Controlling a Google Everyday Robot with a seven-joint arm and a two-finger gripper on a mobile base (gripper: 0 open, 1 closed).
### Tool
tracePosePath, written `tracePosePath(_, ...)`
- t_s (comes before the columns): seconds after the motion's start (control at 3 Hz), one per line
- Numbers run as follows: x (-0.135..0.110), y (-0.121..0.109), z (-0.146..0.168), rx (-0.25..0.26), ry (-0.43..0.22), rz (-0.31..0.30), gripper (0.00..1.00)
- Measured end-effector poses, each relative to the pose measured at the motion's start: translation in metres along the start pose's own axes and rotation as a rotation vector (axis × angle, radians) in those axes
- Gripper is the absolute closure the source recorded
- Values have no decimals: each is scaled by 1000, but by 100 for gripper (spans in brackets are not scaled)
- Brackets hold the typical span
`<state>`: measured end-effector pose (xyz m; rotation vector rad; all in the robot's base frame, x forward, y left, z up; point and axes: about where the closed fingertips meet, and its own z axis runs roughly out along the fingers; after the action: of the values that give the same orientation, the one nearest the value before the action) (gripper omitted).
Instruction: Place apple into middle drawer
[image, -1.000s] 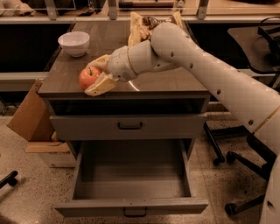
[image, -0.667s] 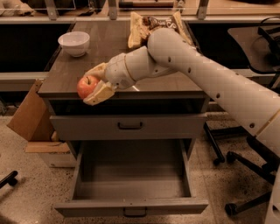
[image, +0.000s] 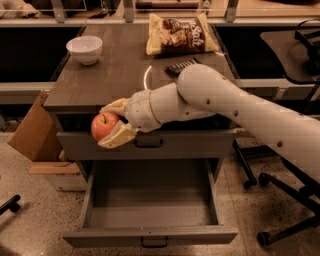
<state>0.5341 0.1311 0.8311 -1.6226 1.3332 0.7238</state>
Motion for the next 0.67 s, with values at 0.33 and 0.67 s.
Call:
tracePosePath(0.33,25,25,2,26,-45,38,100)
tracePosePath(0.67,59,39,2,44,-98,67,100)
